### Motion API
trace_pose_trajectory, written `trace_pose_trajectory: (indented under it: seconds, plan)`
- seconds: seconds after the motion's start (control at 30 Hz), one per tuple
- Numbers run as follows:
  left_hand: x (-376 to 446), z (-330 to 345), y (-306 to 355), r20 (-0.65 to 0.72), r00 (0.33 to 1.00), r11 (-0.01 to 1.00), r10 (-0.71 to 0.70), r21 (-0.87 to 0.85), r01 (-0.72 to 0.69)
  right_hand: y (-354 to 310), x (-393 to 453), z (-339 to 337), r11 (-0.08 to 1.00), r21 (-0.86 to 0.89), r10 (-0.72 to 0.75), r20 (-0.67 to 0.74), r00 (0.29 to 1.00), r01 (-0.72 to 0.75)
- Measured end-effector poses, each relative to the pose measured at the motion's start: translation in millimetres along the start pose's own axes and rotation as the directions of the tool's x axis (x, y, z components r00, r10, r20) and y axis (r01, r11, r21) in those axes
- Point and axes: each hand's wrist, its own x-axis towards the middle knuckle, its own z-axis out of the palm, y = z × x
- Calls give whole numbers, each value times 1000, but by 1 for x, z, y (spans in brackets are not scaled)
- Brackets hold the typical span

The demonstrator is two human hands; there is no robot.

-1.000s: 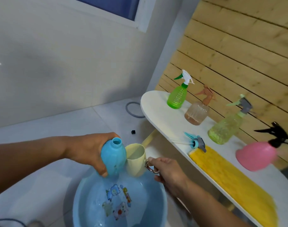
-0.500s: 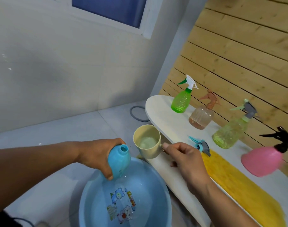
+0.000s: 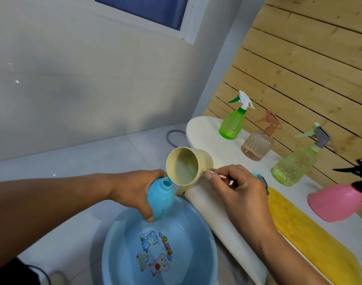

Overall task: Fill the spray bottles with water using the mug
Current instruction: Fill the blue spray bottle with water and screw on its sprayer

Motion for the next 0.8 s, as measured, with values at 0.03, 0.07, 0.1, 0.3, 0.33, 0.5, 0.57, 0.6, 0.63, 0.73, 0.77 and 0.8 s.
trace_pose_trajectory:
  seconds: [0.03, 0.07, 0.1, 0.3, 0.33, 0.5, 0.57, 0.6, 0.63, 0.73, 0.77, 0.8]
  plan:
    - [0, 0, 0, 2, 1000, 1000, 5, -6, -5, -1, -1, 0, 1000, -23, -17, 4, 1000, 18]
    - [0, 0, 1, 2, 1000, 1000, 12, -13, -12, -1, -2, 0, 998, -45, -38, 7, 999, 38]
    - [1, 0, 2, 1, 1000, 1000, 18, -17, -18, -1, -2, 0, 996, -61, -58, 10, 998, 58]
    - [1, 0, 5, 3, 999, 999, 32, -25, -32, -1, -3, 1, 973, -155, -176, -10, 984, 172]
    - [0, 0, 5, 4, 999, 999, 33, -27, -33, -1, -3, 1, 968, -169, -192, -13, 981, 187]
    - [1, -2, 3, -1, 999, 999, 33, -16, -33, 2, -3, 1, 937, -242, -266, -21, 964, 253]
    - [1, -3, 3, -2, 999, 999, 32, -11, -32, 3, -2, 2, 930, -258, -278, -23, 960, 263]
    - [1, -3, 3, -4, 1000, 999, 30, -10, -30, 3, -2, 2, 927, -262, -284, -24, 959, 268]
    - [1, -3, 3, -7, 1000, 1000, 27, -9, -27, 2, -2, 2, 924, -264, -292, -24, 956, 275]
    - [1, -2, 3, -13, 1000, 1000, 15, 1, -15, 1, -3, 1, 918, -262, -315, -21, 949, 299]
    - [2, -2, 2, -14, 1000, 1000, 14, 3, -14, 1, -3, 1, 916, -260, -322, -22, 947, 305]
    - [2, -2, 2, -14, 1000, 1000, 14, 6, -13, 0, -3, 1, 914, -261, -328, -25, 944, 310]
